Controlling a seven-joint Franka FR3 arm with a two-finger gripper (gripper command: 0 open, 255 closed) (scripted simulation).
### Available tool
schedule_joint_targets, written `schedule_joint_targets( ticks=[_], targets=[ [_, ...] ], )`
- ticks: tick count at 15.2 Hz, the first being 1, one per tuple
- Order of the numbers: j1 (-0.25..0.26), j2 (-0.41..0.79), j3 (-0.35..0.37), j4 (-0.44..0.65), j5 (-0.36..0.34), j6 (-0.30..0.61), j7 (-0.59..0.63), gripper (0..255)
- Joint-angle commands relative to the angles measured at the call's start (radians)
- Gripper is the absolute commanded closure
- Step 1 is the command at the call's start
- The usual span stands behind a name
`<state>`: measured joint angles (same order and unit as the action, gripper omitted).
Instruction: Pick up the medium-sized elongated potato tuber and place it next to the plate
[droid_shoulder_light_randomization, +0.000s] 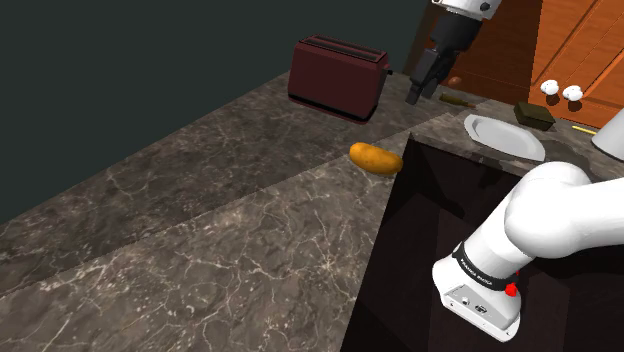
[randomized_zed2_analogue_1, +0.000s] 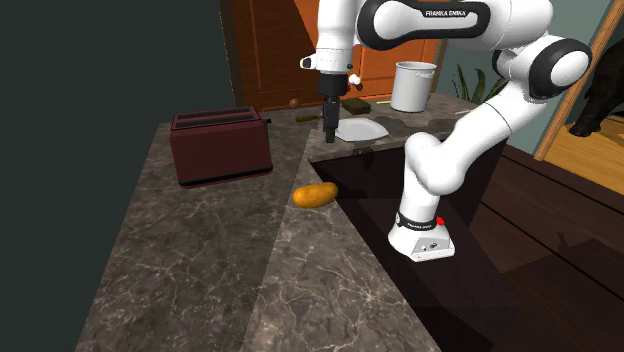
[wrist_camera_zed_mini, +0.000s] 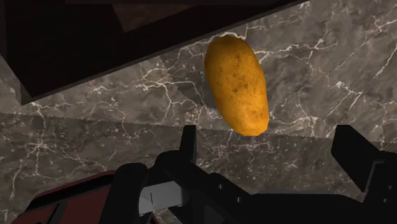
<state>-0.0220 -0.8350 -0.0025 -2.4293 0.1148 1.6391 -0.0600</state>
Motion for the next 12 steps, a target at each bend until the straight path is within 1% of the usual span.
schedule_joint_targets(
  ticks=[1, 7, 12],
  targets=[
    [0.000, 0.000, 0.000, 0.000, 0.000, 0.000, 0.000, 0],
    [0.049, 0.091, 0.061, -0.123, -0.039, 0.220, -0.078, 0],
    [0.079, 0.209, 0.113, -0.197, -0.083, 0.417, -0.126, 0]
  ],
)
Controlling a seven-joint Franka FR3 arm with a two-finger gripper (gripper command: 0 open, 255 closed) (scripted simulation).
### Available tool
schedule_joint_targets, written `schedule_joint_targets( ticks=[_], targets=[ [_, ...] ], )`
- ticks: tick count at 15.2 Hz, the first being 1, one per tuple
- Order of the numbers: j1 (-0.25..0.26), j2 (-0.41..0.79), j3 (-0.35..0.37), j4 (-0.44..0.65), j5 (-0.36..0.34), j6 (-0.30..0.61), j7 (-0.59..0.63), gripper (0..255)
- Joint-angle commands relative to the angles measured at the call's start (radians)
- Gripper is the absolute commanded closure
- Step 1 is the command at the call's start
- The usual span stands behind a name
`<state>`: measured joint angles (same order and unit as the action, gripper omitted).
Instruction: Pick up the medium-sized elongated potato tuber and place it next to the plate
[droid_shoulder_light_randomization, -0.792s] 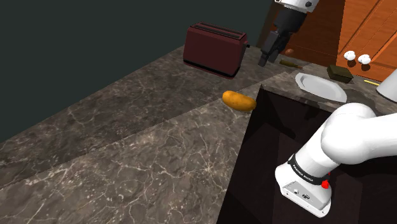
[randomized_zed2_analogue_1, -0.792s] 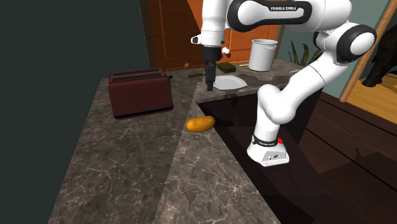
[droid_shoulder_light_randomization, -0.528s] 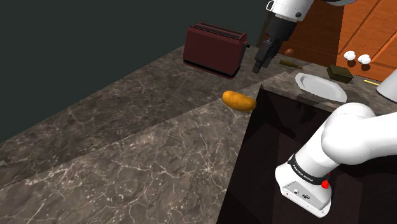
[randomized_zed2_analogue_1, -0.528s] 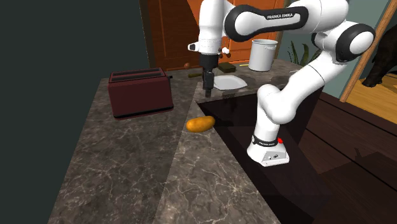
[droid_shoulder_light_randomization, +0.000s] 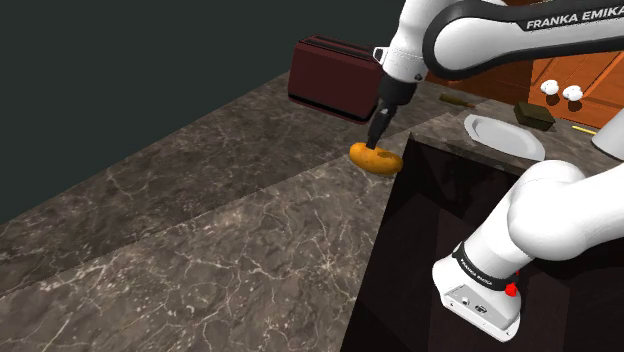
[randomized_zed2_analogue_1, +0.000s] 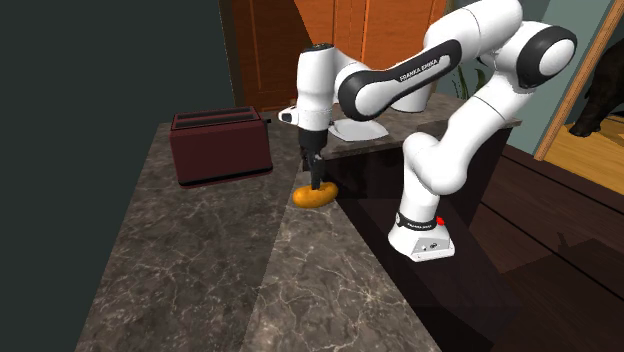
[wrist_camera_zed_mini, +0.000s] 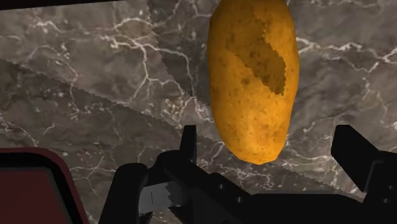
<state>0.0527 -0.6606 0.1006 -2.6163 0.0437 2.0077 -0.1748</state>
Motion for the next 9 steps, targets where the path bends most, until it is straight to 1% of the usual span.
schedule_joint_targets(
  ticks=[1, 9],
  targets=[
    [0.006, 0.050, 0.016, -0.017, -0.018, 0.070, -0.015, 0],
    [0.003, 0.103, 0.021, -0.085, -0.019, 0.192, -0.013, 0]
  ],
)
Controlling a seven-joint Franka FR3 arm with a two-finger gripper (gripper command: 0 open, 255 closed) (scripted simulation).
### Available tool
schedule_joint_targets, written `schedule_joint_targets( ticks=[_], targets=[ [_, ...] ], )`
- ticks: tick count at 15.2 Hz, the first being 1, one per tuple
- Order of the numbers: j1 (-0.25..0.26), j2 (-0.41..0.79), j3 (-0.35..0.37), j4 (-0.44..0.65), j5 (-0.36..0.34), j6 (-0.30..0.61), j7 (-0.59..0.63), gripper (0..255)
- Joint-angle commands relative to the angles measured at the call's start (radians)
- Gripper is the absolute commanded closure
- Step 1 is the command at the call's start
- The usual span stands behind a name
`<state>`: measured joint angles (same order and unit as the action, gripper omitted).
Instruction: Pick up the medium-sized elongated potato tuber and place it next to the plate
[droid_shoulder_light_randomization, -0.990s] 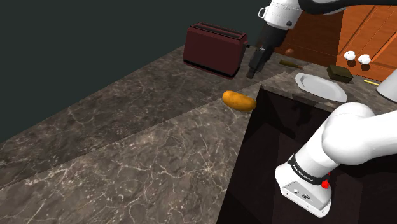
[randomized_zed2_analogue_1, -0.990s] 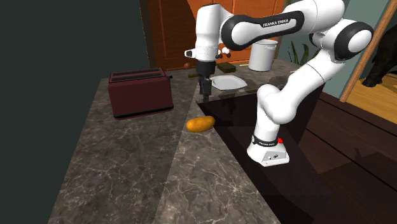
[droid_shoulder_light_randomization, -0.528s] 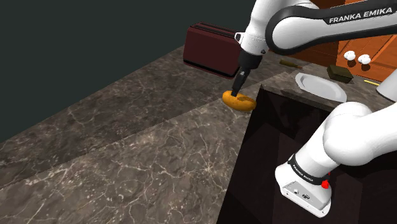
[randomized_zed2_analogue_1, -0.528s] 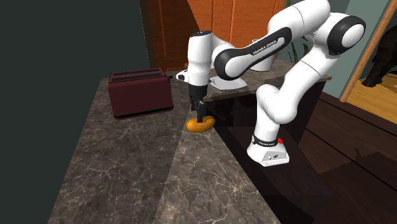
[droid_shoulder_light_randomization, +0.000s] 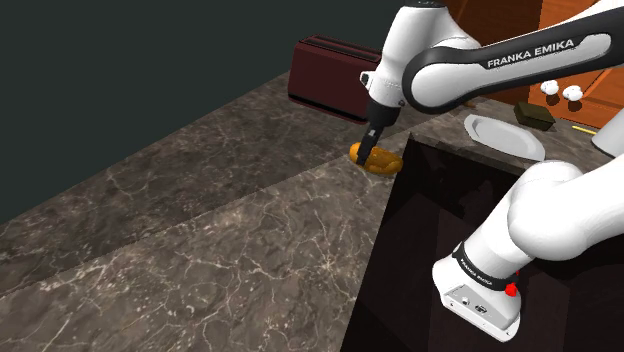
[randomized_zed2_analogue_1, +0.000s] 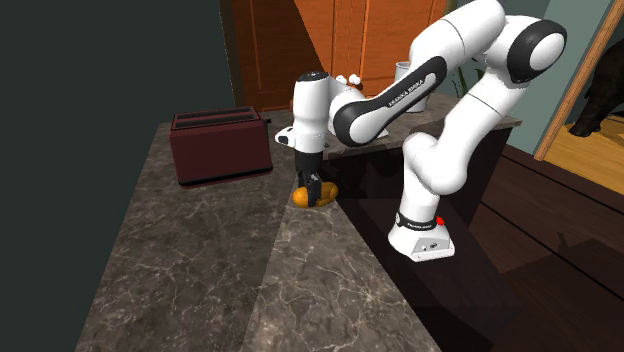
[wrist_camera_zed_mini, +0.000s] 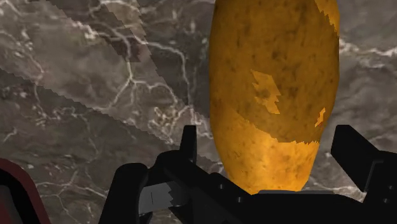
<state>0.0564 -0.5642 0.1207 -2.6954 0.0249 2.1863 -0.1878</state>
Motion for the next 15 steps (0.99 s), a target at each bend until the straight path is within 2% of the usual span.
schedule_joint_targets(
  ticks=[1, 7, 8, 15],
  targets=[
    [0.000, 0.006, 0.001, -0.006, 0.000, 0.013, 0.000, 0],
    [0.000, 0.007, 0.001, -0.006, 0.000, 0.013, 0.000, 0],
    [0.000, 0.007, 0.001, -0.006, 0.000, 0.013, 0.000, 255],
    [0.000, 0.006, 0.001, -0.006, 0.000, 0.013, 0.000, 255]
  ],
)
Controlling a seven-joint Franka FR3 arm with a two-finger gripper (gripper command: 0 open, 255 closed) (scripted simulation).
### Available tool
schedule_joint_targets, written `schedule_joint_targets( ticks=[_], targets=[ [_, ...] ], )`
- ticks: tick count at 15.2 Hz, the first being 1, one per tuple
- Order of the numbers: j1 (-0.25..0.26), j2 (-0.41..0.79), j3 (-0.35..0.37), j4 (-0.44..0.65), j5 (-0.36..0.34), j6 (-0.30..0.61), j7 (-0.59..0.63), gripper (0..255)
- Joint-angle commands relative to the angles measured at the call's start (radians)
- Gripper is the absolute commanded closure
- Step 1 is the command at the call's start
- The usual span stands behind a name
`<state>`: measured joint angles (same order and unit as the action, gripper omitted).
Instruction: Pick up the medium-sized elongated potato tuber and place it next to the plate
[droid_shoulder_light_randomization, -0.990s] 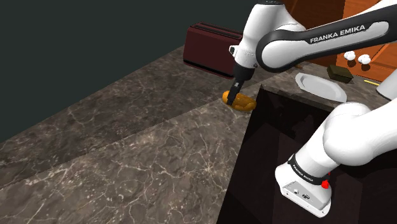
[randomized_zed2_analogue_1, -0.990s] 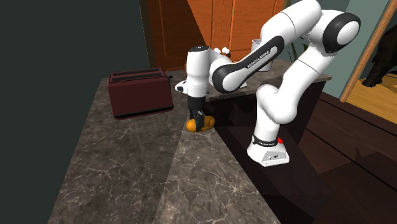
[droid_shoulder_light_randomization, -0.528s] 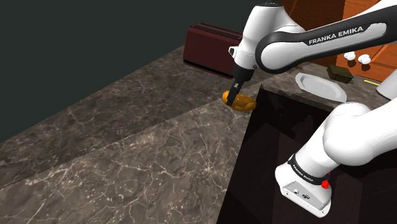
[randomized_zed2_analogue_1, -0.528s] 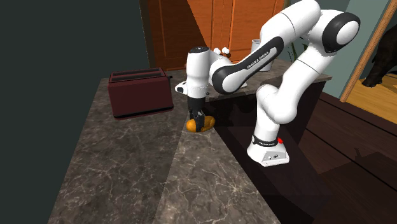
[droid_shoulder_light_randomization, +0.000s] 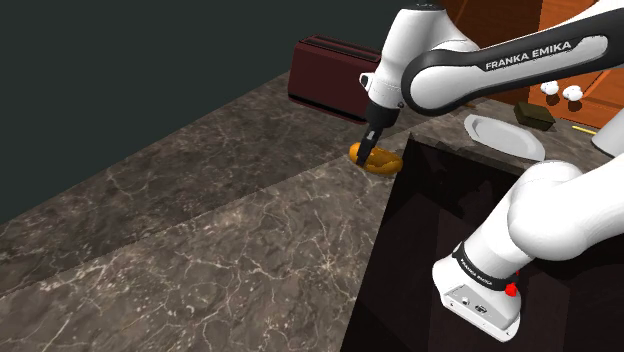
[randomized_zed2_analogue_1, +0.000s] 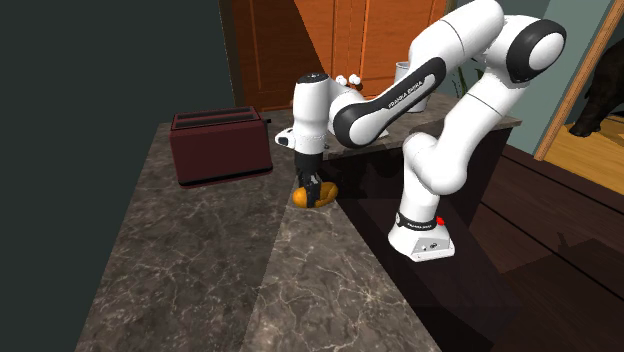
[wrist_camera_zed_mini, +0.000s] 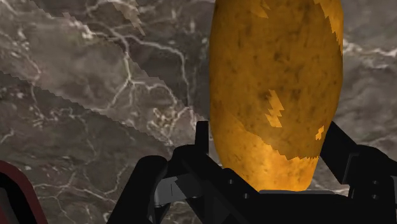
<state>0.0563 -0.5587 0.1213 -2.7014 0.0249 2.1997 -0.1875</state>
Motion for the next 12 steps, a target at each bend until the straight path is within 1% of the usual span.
schedule_joint_targets(
  ticks=[1, 2, 12],
  targets=[
    [0.000, 0.000, 0.000, -0.001, 0.000, -0.001, 0.000, 255],
    [0.000, 0.001, 0.000, 0.000, 0.000, 0.000, 0.000, 255],
    [0.000, -0.055, -0.009, 0.100, -0.001, -0.156, -0.007, 255]
  ],
)
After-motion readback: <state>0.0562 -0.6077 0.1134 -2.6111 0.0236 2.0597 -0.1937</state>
